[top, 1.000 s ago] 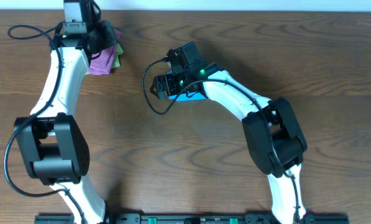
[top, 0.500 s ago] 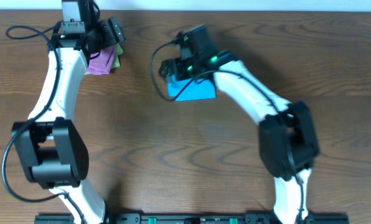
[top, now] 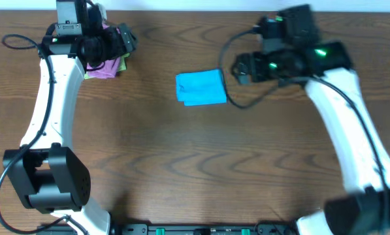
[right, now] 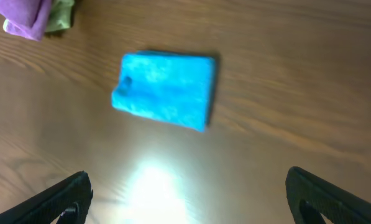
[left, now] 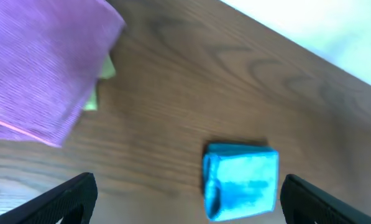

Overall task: Fold the cloth
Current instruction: 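Release the right gripper and lift it away to the right, then move the left gripper down to the folded blue cloth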

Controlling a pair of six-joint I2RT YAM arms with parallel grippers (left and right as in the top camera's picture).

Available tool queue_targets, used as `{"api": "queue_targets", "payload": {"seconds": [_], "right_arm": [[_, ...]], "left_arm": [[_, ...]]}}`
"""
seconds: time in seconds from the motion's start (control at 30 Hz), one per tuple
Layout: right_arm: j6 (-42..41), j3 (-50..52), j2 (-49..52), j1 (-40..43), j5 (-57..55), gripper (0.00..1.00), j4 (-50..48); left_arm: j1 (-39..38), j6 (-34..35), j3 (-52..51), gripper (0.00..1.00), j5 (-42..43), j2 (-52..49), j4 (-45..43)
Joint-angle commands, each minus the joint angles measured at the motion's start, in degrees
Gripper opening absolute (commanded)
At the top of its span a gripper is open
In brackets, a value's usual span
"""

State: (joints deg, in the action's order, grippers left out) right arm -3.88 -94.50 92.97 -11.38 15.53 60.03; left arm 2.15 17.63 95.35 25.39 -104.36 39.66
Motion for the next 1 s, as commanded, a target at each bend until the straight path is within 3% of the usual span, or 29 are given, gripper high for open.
{"api": "queue_targets", "payload": {"seconds": [0.0,0.33,0.53,0.67,0.97], "right_arm": [[3.13,7.69,-8.2,2.91,-0.57,0.99,0.09],[3.06,40.02,-44.63,11.91,-0.24,0.99,-2.08],[-7.63,49.86,-67.04,14.21,2.67,0.99,-0.39],[-14.43,50.4,-74.07,14.19,2.56,0.99,-0.94],[-14.8,50.4,-75.78,14.19,2.73,0.99,-0.72]], "left_arm": [[-0.96,2.4,-1.22,0.95,4.66,0.5,0.5],[-8.39,7.17,-7.69,0.95,5.51,0.5,0.33],[-12.02,12.09,-17.38,0.95,5.9,0.5,-4.26],[-13.0,15.23,-22.05,0.95,8.09,0.5,-10.23],[-16.39,26.8,-33.4,0.96,8.52,0.42,-30.36]]}}
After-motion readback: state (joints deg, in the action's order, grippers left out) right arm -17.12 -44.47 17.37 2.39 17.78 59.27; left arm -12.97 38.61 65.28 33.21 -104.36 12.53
